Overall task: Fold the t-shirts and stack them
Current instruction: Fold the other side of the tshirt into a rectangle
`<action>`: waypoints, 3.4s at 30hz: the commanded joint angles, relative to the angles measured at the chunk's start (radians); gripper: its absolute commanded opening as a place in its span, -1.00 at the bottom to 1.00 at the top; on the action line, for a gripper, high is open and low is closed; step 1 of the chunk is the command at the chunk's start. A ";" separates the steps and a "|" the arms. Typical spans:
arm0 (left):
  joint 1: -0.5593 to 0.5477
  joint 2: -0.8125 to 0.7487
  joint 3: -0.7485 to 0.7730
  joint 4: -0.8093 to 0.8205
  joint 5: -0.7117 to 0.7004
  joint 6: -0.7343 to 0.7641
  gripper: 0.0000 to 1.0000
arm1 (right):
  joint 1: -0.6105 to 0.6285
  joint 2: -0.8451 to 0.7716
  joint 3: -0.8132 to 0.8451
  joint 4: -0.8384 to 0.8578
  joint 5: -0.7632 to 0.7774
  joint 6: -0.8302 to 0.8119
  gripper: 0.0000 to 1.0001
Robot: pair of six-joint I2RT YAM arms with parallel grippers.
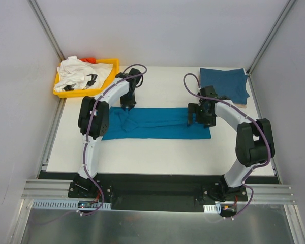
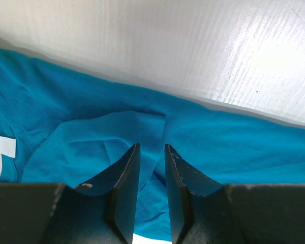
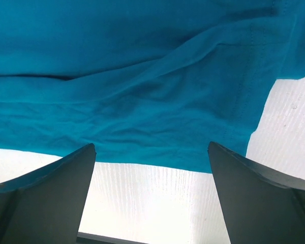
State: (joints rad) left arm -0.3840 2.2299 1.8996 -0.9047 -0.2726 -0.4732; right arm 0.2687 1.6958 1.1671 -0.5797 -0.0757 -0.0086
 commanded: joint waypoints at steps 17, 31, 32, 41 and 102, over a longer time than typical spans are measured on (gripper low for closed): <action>0.020 0.068 -0.002 -0.019 0.026 -0.007 -0.65 | -0.003 0.016 0.023 -0.009 0.010 0.007 0.93; 0.027 -0.093 -0.066 0.013 0.027 -0.007 -1.00 | -0.003 0.008 0.025 -0.020 0.011 0.006 0.93; 0.028 -0.113 -0.082 0.018 0.027 -0.005 -1.00 | -0.003 0.007 0.023 -0.025 0.016 0.004 0.93; 0.051 -0.269 -0.283 0.105 0.098 -0.010 -1.00 | -0.003 0.002 0.014 -0.028 0.020 0.001 0.93; 0.158 -0.309 -0.389 0.279 0.415 0.041 0.99 | 0.009 -0.107 -0.032 -0.045 0.051 0.001 0.93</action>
State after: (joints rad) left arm -0.2813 1.9503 1.5158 -0.6174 0.1993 -0.4351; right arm 0.2726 1.6348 1.1305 -0.6147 -0.0406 -0.0090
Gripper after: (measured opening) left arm 0.993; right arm 0.966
